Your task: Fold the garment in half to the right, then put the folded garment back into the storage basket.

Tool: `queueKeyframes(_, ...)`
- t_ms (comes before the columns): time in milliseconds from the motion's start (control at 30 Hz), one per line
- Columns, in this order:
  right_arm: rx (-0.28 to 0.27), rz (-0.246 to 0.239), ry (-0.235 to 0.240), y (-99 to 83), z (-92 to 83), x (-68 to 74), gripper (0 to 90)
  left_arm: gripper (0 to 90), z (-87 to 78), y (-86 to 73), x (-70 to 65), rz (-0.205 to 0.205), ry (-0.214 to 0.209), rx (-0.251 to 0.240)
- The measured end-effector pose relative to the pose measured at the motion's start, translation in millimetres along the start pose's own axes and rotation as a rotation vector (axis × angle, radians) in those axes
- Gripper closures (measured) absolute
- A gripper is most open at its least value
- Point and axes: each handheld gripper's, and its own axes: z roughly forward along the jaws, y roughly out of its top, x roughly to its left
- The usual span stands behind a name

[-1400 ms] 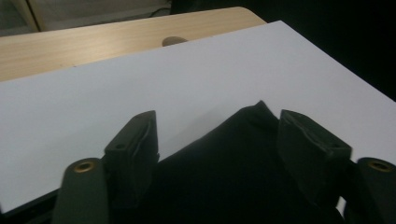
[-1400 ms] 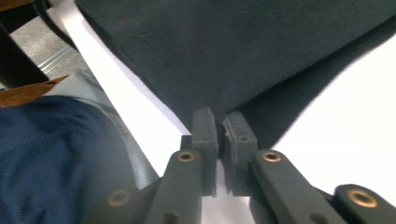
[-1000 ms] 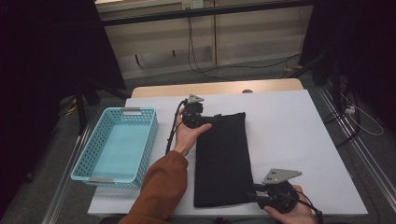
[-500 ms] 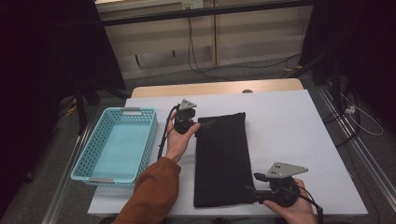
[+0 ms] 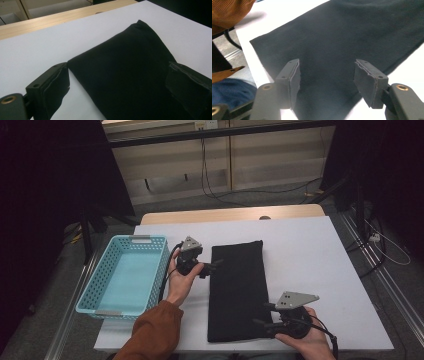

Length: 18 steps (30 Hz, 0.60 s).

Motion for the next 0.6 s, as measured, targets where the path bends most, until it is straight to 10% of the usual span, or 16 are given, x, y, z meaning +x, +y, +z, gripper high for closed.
queueKeyframes(600,0.025,-0.101,0.094,19.3,26.0,10.6,36.0,5.7,-26.5,-26.5,-8.3,0.009,-0.03,-0.004)
